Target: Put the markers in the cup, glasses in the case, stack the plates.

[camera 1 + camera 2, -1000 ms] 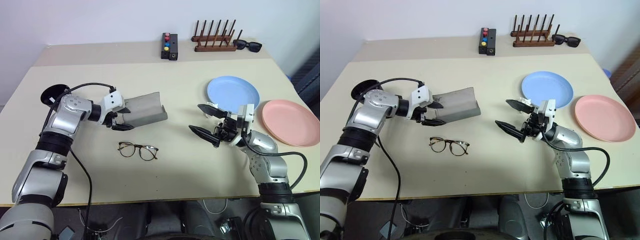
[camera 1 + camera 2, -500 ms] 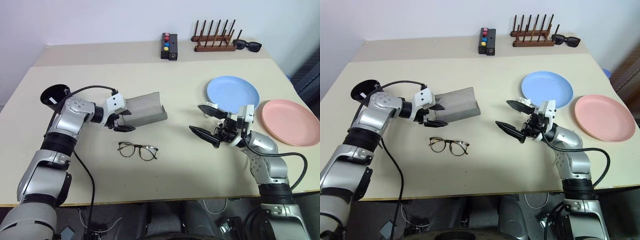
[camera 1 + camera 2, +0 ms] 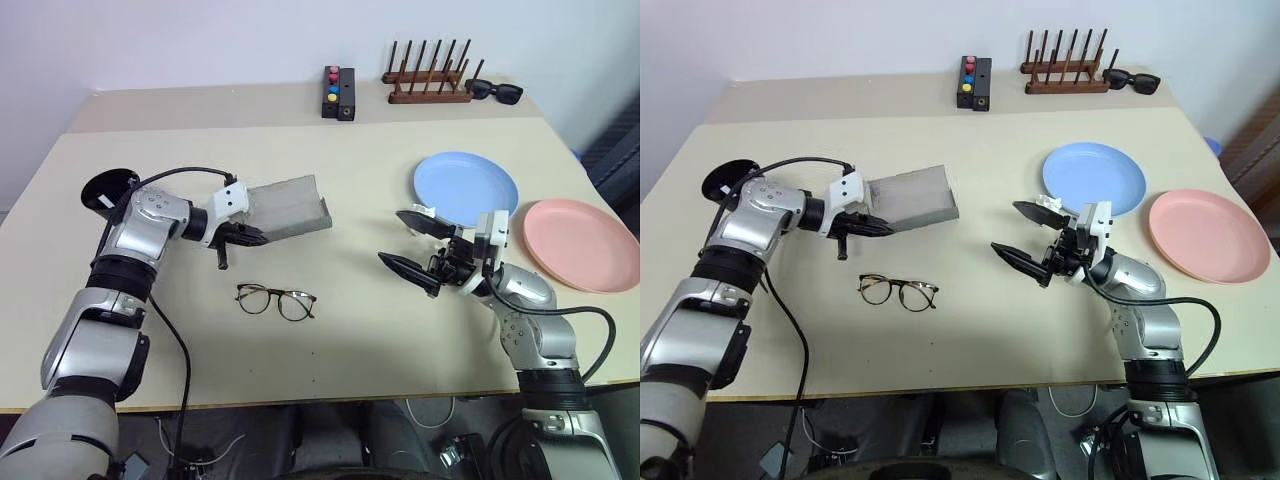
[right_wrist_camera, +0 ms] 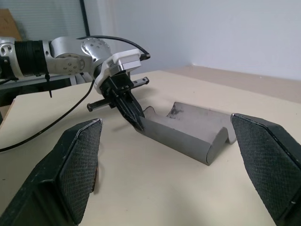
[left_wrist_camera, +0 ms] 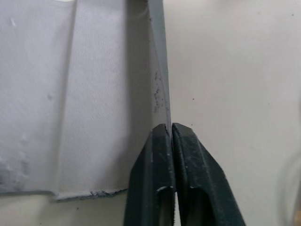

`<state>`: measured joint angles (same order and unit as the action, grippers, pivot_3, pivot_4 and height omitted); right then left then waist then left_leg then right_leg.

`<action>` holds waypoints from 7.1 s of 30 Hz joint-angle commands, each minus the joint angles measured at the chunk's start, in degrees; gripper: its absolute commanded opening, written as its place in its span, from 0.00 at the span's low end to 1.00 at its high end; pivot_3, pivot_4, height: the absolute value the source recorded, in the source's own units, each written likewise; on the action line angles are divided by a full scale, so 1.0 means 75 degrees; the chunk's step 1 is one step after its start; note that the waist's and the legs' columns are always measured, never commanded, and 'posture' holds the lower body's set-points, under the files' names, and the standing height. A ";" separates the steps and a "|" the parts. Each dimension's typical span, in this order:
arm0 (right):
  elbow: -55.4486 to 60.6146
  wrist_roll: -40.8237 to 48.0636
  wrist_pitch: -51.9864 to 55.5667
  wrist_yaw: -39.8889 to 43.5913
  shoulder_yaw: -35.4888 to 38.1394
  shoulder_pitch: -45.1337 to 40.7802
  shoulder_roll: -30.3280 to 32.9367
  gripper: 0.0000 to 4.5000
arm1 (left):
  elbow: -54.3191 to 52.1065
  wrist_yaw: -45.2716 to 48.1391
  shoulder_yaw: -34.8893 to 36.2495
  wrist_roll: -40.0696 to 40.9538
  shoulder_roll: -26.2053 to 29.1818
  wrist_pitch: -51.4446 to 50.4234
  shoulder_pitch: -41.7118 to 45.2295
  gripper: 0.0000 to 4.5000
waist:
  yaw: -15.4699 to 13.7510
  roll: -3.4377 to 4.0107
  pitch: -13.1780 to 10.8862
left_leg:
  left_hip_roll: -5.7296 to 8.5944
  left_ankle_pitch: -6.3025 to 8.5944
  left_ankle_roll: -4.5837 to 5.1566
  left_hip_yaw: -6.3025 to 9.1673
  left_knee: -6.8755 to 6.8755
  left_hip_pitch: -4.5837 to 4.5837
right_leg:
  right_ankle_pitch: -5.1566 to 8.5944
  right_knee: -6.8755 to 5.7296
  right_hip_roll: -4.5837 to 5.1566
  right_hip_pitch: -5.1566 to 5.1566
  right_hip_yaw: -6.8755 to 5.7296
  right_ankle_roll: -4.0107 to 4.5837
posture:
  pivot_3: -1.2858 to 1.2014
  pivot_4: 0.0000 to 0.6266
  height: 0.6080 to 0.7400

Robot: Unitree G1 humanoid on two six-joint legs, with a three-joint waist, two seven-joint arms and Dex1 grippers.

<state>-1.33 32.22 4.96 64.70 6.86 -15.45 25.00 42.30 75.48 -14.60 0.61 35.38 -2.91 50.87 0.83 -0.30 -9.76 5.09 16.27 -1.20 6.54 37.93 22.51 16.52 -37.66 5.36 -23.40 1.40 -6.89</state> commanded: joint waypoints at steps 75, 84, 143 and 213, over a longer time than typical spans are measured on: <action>0.0247 -0.0571 -0.0581 0.0767 -0.0229 0.0697 0.1328 1.00 | -0.0316 0.2167 0.0637 0.0341 0.1173 0.2004 -0.0836 0.01 | -0.0003 -0.0002 0.0000 | 0.0000 0.0000 0.0002 -0.0007 0.0018 0.0000 | 0.0002 -0.0035 0.0001 -0.0008 -0.0001 -0.0002 | 0.52 0.24 1.00; 0.0132 -0.0610 -0.0674 0.0794 -0.0241 0.0704 0.1283 1.00 | -0.0487 0.1912 0.0589 0.0208 0.1106 0.1753 -0.0980 0.01 | -0.0007 -0.0002 0.0000 | 0.0000 0.0001 0.0002 -0.0007 0.0019 -0.0001 | 0.0002 -0.0038 0.0002 -0.0007 -0.0001 -0.0002 | 0.52 0.24 1.00; -0.0167 -0.0729 -0.1015 0.0652 -0.0363 0.0705 0.1069 1.00 | -0.2945 0.2269 -0.1397 0.1666 0.1401 -0.0332 -0.0391 0.21 | -0.0010 -0.0004 -0.0001 | -0.0001 0.0000 0.0003 -0.0007 0.0024 -0.0002 | 0.0003 -0.0039 0.0001 -0.0004 0.0001 -0.0002 | 0.52 0.24 1.00; 0.0967 -0.0490 -0.0541 0.0076 -0.0233 0.1417 0.1192 1.00 | -0.1693 0.2269 -0.3043 0.1568 0.0826 0.0744 0.0406 0.21 | -0.0006 -0.0005 -0.0002 | 0.0000 0.0019 0.0037 -0.0007 0.0028 -0.0002 | 0.0006 -0.0041 -0.0001 -0.0002 0.0001 -0.0007 | 0.52 0.24 1.00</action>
<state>3.38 27.38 1.24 65.53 3.51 -4.84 33.52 29.58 92.30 -37.48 12.70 41.40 1.85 52.57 0.78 -0.34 -9.77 5.09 16.41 -0.92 6.49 38.14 22.49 16.57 -37.97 5.35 -23.41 1.41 -6.94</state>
